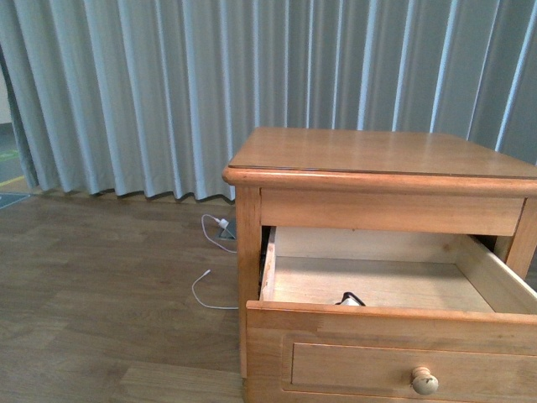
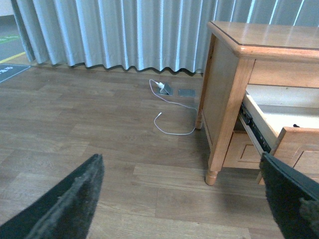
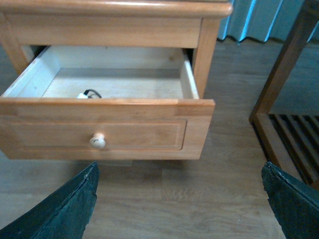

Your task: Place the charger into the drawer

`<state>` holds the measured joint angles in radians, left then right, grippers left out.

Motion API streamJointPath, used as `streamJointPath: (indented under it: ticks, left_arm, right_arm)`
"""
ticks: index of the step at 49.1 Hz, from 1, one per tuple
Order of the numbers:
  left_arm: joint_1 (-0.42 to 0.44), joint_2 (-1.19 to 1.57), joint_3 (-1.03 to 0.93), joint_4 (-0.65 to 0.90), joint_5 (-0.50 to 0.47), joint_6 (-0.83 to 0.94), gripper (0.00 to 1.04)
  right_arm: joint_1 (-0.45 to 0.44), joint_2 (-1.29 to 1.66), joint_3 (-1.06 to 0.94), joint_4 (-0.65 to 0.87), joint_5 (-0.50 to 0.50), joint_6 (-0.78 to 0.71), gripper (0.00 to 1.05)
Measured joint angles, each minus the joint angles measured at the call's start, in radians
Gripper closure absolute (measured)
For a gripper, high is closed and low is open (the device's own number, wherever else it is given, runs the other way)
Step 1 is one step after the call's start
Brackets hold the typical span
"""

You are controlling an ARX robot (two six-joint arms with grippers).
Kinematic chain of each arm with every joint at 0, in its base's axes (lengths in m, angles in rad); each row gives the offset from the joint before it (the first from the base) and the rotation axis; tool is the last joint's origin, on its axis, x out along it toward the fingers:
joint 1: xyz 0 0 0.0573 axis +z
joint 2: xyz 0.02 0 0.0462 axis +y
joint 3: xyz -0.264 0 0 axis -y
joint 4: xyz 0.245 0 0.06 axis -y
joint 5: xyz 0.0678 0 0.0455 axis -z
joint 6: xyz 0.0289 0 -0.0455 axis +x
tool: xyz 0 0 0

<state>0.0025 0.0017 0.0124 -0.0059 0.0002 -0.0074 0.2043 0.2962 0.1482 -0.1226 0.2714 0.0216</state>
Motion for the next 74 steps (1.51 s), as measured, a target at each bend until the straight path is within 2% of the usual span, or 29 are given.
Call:
streamJointPath:
  ticks: [2,13,25,33,48,74]
  left_arm:
    - [0.000,0.000,0.000,0.000,0.000,0.002,0.04]
    - [0.000,0.000,0.000,0.000,0.000,0.003,0.06]
    - [0.000,0.000,0.000,0.000,0.000,0.003,0.06]
    - [0.000,0.000,0.000,0.000,0.000,0.003,0.06]
    - [0.000,0.000,0.000,0.000,0.000,0.003,0.06]
    - [0.000,0.000,0.000,0.000,0.000,0.003,0.06]
  right_arm:
    - [0.020,0.064,0.008,0.029,-0.007,0.001,0.08]
    - [0.057,0.449,0.097,0.227,-0.062,0.049,0.08]
    - [0.098,0.872,0.208,0.503,-0.036,0.054,0.08]
    - [0.119,1.159,0.317,0.631,-0.035,0.043,0.08]
    - [0.089,1.434,0.460,0.646,-0.058,0.079,0.08]
    - [0.039,1.712,0.714,0.749,-0.005,0.069,0.08]
